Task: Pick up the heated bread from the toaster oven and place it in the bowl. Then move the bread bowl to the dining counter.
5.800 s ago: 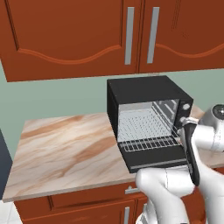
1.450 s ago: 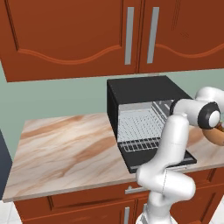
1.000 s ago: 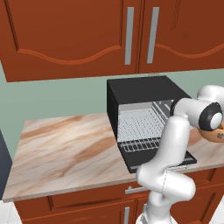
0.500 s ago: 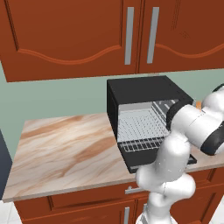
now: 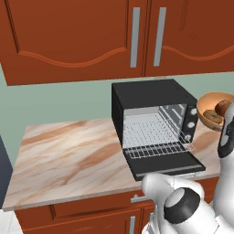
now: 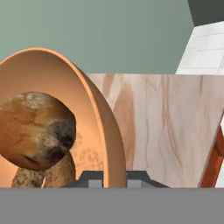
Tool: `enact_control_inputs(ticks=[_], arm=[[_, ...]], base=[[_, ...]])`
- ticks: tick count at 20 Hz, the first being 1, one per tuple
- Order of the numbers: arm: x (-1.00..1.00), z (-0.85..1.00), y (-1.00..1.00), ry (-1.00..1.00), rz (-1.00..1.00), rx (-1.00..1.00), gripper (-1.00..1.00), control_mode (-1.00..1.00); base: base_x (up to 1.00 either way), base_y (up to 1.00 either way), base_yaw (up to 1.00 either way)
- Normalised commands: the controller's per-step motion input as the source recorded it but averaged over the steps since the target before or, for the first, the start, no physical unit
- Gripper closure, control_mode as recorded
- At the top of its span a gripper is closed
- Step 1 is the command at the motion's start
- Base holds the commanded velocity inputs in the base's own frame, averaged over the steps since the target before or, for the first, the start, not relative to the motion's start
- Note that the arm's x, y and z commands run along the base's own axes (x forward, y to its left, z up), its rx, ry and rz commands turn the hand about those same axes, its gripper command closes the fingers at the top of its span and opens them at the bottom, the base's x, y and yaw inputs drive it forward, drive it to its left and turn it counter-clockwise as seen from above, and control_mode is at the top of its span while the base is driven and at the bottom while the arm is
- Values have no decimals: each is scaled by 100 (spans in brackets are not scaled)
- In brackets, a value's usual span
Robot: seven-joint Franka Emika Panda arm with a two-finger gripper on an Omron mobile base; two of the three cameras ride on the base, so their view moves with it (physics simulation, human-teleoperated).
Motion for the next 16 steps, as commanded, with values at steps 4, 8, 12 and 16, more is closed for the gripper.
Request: enact_control_inputs(ticks=[4, 8, 12, 16], arm=[[-67, 100, 98, -2, 0, -1, 100, -100], [-25, 85, 100, 4, 2, 0, 100, -100], [-8, 64, 100, 11, 8, 0, 100, -100], [-30, 4, 73, -1, 15, 0, 100, -100]], base=[[0, 0, 0], [0, 0, 0], [0, 0, 0], [0, 0, 0]])
